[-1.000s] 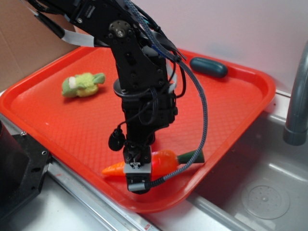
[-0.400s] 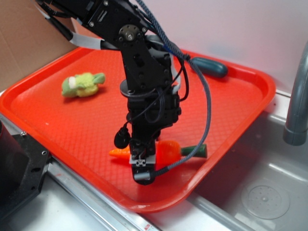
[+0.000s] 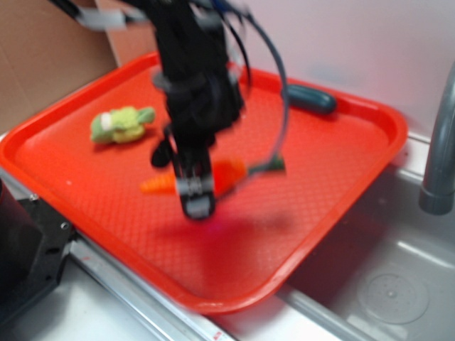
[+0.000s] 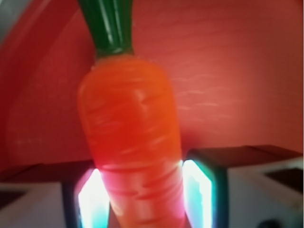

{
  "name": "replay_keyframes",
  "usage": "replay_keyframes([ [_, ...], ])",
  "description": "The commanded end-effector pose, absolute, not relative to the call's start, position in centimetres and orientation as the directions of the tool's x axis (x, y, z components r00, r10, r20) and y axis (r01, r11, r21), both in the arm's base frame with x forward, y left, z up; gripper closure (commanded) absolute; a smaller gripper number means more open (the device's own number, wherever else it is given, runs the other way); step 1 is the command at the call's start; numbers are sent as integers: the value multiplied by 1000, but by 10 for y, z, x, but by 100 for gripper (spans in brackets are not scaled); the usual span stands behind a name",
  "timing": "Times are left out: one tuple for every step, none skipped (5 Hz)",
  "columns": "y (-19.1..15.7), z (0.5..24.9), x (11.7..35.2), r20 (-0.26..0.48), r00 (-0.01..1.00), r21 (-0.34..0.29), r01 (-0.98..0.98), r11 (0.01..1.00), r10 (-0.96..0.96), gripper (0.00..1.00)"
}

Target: Grab the carrot.

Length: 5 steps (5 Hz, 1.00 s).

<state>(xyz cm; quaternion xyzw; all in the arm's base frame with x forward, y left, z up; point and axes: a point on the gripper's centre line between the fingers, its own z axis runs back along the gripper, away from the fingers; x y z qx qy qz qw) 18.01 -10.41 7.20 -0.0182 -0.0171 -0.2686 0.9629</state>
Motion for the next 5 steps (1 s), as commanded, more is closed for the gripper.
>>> replay_keyframes([
  [-50, 147, 186, 142, 977, -27, 165, 986, -159, 100],
  [-31, 173, 176, 129, 991, -13, 31, 999, -29, 100],
  [-12, 190, 172, 113, 991, -8, -69, 998, 69, 100],
  [2, 199, 165, 127, 981, 9, -152, 988, 150, 100],
  [9, 198, 168, 90, 984, -9, -153, 988, 153, 100],
])
